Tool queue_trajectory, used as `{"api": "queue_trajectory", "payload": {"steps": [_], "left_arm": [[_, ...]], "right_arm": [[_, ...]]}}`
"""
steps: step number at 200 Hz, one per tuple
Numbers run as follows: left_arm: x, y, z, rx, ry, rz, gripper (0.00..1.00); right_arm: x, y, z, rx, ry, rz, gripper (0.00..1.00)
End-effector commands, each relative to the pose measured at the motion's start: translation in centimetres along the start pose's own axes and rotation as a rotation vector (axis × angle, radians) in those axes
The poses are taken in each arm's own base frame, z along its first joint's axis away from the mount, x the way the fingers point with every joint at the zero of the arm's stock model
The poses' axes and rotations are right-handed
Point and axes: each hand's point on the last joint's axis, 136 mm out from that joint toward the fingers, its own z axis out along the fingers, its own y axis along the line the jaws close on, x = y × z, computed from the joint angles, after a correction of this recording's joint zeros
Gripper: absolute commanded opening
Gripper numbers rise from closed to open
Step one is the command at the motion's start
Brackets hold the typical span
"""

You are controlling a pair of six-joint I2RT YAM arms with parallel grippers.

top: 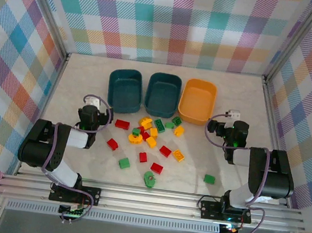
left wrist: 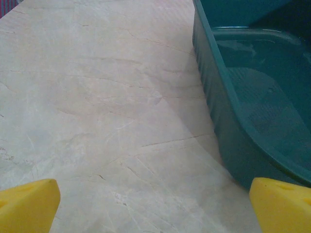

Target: Sort the legos into containers by color

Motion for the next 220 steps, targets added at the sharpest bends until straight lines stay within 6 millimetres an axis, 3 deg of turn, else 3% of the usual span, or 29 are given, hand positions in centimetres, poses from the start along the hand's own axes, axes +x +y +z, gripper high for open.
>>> {"api": "queue_trajectory", "payload": {"steps": [1, 157, 173, 185, 204, 220], "left_arm": [[-1.5, 0.1, 0.3, 0.005, -0.04, -0.008, 1.0], [-1.4, 0.1, 0.2, 0.006, -0.041, -0.006, 1.0], [-2.4, 0.2, 0.0, -0.007, -0.044, -0.006, 1.0], [-3.6, 0.5, -0.6, -0.039, -0.007, 0.0, 1.0], [-7.6, 0.1, -2.8, -0.016, -0.035, -0.006, 1.0], [-11.5, -0.2, -6.0, 0.023, -0.092, -0.078, 1.0]], "right_arm": [[-1.0, 0.0, 0.1, -0.014, -0.026, 0.007, 1.0], [-1.1, -0.3, 0.1, 0.002, -0.022, 0.017, 1.0], [-1.5, -0.8, 0.0, 0.062, -0.01, 0.017, 1.0], [-2.5, -0.5, -0.4, 0.103, 0.051, -0.018, 1.0], [-7.4, 2.0, -2.0, 0.082, 0.05, -0.075, 1.0], [-11.5, 3.8, -4.6, 0.08, 0.096, 0.017, 1.0]]}}
